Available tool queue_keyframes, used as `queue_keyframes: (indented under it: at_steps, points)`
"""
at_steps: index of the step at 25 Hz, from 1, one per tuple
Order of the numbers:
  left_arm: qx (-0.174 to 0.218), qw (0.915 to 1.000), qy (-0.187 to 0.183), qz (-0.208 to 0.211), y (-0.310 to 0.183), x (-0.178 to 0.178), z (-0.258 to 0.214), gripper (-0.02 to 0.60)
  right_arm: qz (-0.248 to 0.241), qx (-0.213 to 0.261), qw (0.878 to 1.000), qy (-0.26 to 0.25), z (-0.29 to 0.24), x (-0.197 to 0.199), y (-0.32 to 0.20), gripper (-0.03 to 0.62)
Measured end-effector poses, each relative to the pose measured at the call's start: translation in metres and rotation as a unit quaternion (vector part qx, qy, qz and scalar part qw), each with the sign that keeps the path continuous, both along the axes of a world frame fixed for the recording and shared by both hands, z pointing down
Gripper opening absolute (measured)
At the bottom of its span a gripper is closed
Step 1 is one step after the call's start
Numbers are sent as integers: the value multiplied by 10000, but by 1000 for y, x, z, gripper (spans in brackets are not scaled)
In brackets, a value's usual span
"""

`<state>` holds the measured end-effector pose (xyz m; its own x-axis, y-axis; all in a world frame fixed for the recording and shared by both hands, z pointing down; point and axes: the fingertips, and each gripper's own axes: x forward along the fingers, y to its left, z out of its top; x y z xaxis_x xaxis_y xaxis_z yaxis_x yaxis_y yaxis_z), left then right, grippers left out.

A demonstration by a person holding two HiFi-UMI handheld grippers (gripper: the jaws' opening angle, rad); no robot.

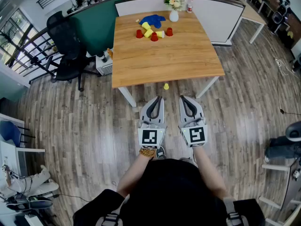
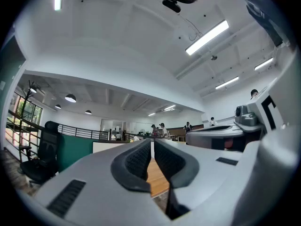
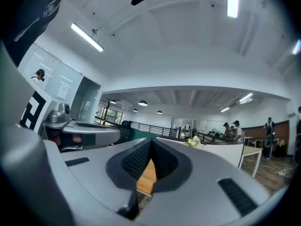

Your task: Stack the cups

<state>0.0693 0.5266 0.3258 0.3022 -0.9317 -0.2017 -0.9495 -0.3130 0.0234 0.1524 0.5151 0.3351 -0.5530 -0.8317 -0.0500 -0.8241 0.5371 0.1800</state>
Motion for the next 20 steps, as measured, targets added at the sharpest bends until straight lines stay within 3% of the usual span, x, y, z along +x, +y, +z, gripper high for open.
queue_keyframes:
  at_steps: [3, 5, 6, 14, 20]
  points:
    - [-96, 9999, -53, 63, -13, -13, 5, 38, 52, -239, 9996, 139, 13, -8, -13, 6]
    - [-131, 9999, -42, 68, -24, -22, 8, 38, 1, -363, 9992, 185, 18, -17, -22, 86]
    - [-159, 9998, -19, 69, -28, -26, 11, 38, -14, -411, 9989, 202, 21, -20, -25, 92]
    - [-352, 9993, -50, 133, -70, -33, 26, 38, 20, -478, 9986, 241, 31, -26, -64, 90]
    - [-465, 9987, -203, 75, -112, -29, 35, 38, 71, -340, 9994, -12, 28, -21, -116, 116]
